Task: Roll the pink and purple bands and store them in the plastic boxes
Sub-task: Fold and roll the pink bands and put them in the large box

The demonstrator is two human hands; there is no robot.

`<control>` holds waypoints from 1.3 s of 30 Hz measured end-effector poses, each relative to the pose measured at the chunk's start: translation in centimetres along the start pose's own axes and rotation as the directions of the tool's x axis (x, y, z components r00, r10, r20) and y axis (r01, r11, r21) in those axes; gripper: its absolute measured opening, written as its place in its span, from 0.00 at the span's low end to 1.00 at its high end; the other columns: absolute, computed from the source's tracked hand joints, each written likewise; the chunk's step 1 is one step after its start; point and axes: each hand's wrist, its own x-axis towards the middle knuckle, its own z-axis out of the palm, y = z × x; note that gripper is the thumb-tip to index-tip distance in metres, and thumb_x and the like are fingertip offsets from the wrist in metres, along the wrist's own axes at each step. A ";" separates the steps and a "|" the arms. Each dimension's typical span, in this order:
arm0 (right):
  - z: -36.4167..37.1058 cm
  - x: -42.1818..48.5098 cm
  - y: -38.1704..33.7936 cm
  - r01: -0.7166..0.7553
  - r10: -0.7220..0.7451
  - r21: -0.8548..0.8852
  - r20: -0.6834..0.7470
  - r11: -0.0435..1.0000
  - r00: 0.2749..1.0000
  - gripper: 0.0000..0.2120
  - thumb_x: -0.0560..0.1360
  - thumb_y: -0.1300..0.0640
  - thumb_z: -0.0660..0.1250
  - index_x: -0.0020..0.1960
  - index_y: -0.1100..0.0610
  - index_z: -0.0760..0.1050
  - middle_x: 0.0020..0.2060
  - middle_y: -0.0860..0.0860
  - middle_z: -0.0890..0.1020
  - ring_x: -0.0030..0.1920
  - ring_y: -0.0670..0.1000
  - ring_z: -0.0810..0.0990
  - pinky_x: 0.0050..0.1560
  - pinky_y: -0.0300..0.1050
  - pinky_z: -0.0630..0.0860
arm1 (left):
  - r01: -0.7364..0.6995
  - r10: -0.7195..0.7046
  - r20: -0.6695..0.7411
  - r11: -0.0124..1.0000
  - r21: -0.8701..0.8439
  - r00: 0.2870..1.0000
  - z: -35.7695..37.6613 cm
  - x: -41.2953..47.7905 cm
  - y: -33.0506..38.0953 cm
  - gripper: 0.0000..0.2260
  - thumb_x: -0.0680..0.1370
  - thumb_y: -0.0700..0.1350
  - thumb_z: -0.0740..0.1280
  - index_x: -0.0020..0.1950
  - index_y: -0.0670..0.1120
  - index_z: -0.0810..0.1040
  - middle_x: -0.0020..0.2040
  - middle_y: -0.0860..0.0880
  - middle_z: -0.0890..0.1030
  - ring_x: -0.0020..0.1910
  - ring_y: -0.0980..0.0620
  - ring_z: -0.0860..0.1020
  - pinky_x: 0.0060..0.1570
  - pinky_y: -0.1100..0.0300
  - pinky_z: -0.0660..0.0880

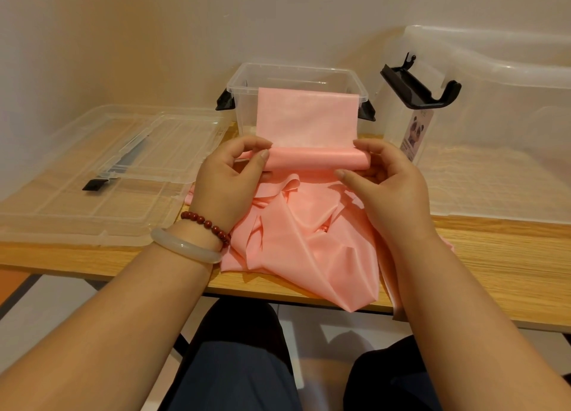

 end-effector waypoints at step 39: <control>0.3 0.4 0.5 0.067 -0.068 -0.036 -0.055 0.997 0.996 0.17 0.76 0.55 0.70 0.65 0.47 0.76 0.58 0.45 0.76 0.57 0.48 0.78 0.57 0.51 0.79 | 0.009 -0.009 0.029 1.000 -0.009 1.000 -0.2 -0.2 0.2 0.11 0.77 0.40 0.68 0.57 0.52 0.78 0.50 0.52 0.82 0.44 0.58 0.83 0.45 0.65 0.79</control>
